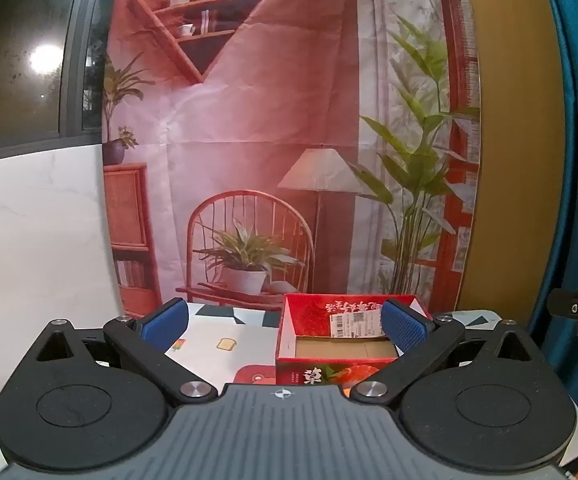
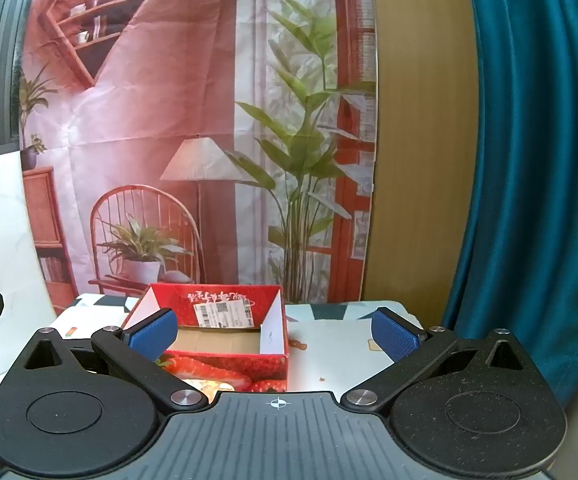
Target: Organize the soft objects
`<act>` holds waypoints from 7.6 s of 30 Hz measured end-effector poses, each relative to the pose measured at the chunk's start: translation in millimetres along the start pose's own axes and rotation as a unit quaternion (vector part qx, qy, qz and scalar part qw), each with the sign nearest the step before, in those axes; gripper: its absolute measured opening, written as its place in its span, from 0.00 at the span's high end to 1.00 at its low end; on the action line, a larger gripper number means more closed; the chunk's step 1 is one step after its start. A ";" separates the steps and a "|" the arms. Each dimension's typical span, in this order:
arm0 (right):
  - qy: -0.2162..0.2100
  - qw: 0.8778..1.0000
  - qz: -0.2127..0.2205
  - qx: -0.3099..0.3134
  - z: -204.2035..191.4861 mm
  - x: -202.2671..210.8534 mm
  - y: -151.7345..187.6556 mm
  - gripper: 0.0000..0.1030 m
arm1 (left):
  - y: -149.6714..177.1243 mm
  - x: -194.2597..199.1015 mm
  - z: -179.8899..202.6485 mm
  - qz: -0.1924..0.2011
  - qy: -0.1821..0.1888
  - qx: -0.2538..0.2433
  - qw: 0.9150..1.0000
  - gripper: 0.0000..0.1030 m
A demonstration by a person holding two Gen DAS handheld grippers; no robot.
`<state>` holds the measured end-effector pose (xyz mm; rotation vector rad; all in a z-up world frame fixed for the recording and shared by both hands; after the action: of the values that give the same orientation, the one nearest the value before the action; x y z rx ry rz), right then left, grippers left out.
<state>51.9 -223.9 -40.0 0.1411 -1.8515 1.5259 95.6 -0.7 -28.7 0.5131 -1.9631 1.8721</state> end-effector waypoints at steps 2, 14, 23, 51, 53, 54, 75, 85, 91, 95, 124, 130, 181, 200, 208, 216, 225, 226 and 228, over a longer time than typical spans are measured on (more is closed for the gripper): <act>0.002 1.000 0.002 0.003 0.2 -0.1 -0.7 0.00 | 0.8 -0.3 1.4 -0.004 0.007 0.000 1.000 0.00; 0.000 1.000 -0.001 0.001 0.4 -1.8 -1.6 0.00 | 0.9 -1.0 -0.3 -0.007 0.003 -0.001 1.000 0.00; 0.000 1.000 -0.003 0.003 -1.6 -1.1 -2.6 0.00 | 2.1 -1.8 0.2 -0.008 0.001 -0.001 1.000 0.00; 0.000 1.000 -0.004 0.001 0.4 -1.8 1.1 0.00 | 3.6 -2.8 -2.1 -0.010 0.000 0.001 1.000 0.00; 0.000 1.000 -0.004 0.001 0.5 -1.5 0.5 0.00 | 3.4 -2.8 -2.0 -0.010 0.000 0.001 1.000 0.00; 0.000 1.000 -0.004 0.001 0.4 -1.7 1.1 0.00 | 3.5 -2.8 -2.0 -0.010 0.000 0.001 1.000 0.00; 0.000 1.000 -0.004 0.002 0.6 -2.6 2.0 0.00 | 3.7 -3.0 -2.1 -0.011 -0.001 0.000 1.000 0.00; 0.000 1.000 -0.005 0.001 0.6 -2.6 1.7 0.00 | 3.4 -3.1 -2.0 -0.011 -0.001 0.000 1.000 0.00; 0.000 1.000 -0.005 0.001 0.1 -0.7 0.5 0.00 | 3.2 -3.1 -2.0 -0.011 -0.001 0.000 1.000 0.00; -0.003 1.000 -0.004 0.003 -2.2 -2.4 2.7 0.00 | 5.3 -3.9 -3.5 -0.012 0.000 0.003 1.000 0.00; -0.100 0.995 0.012 0.026 -34.5 -76.8 52.8 0.00 | 48.0 -71.1 -20.5 -0.024 0.002 0.031 0.999 0.00; -0.111 0.991 0.016 0.073 -53.6 -90.4 74.1 0.00 | 68.0 -97.0 -23.0 -0.056 -0.001 0.030 0.998 0.00; -0.121 0.989 -0.083 -0.022 -28.5 -239.7 147.3 0.29 | 156.3 -234.3 17.0 -0.207 0.118 0.077 0.968 0.62; -0.130 0.988 -0.080 0.009 -34.8 -238.2 163.1 0.57 | 174.5 -239.5 20.6 -0.210 0.150 0.085 0.962 0.54; -0.136 0.987 -0.082 0.004 -34.2 -239.7 163.2 0.54 | 179.8 -243.0 19.9 -0.220 0.157 0.094 0.958 0.54; -0.139 0.986 -0.090 0.002 -32.9 -244.3 166.2 0.54 | 186.6 -251.0 17.0 -0.233 0.163 0.114 0.952 0.47; -0.145 0.985 -0.093 -0.002 -32.5 -245.8 167.9 0.58 | 184.8 -248.8 25.6 -0.222 0.182 0.102 0.952 0.51; -0.145 0.985 -0.092 0.000 -32.9 -245.2 167.6 0.59 | 184.0 -248.3 27.7 -0.221 0.184 0.098 0.953 0.52; -0.143 0.986 -0.089 0.007 -33.8 -244.0 166.6 0.60 | 183.4 -247.6 30.1 -0.218 0.183 0.090 0.954 0.53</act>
<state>162.0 -230.1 -316.3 0.5421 -1.9878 1.4529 215.3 -21.6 -313.5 0.5518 -1.3235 1.7172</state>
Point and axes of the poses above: each gripper's, at about its wrist camera, not at the fingertips, and x roughly against the way its jaws point, z to its right, y to its underside, the point moved 10 cm from there along -x, roughly the way its jaws point, and after that the axes turned 14 degrees about -z, right-handed, at the moved point
